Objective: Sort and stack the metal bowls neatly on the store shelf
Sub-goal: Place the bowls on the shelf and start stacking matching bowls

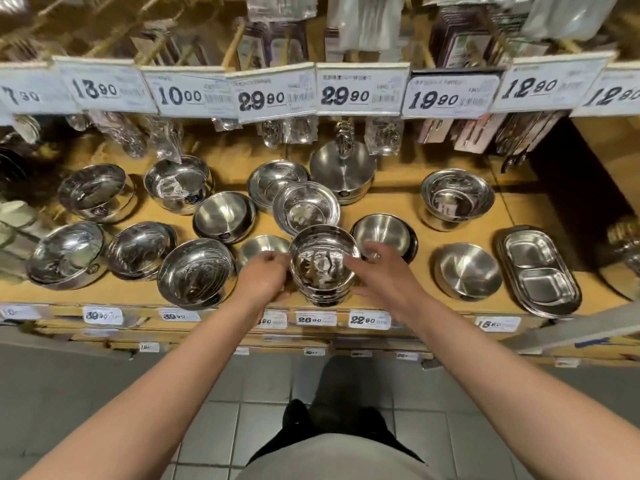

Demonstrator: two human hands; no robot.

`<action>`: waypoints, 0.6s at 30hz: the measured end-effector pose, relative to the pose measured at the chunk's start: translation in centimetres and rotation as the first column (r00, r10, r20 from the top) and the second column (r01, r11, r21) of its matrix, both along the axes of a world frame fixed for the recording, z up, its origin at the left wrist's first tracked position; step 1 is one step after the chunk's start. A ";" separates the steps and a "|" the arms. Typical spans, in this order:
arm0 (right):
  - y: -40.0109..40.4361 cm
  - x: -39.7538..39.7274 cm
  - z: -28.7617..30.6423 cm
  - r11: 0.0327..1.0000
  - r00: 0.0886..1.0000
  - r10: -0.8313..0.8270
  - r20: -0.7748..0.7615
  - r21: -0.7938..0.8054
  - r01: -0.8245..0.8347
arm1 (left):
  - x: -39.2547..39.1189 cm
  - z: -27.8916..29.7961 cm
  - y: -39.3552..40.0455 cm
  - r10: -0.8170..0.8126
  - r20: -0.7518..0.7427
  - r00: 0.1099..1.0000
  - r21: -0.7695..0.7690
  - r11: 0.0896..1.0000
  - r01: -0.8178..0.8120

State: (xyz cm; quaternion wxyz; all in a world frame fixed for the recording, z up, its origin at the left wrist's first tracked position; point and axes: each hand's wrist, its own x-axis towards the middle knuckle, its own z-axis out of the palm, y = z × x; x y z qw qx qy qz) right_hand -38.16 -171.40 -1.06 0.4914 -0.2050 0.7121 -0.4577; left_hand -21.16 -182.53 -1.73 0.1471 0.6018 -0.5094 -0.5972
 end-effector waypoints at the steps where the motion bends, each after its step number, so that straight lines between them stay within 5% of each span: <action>1: -0.3 0.3 -0.2 1.000 1.000 -0.015 -0.016 0.007 0.015 | 0.1 -0.1 -0.4 -0.009 -0.008 1.000 -0.016 1.000 0.009; 11: -1.6 1.1 -0.2 0.985 0.930 -0.150 -0.336 0.034 0.171 | 0.4 -0.1 -1.8 -0.059 -0.147 0.987 -0.022 0.998 0.056; 18: -1.6 1.4 -0.7 0.987 0.911 -0.115 -0.396 0.055 0.149 | 0.6 -0.3 -0.6 -0.058 -0.135 0.989 0.031 0.998 0.062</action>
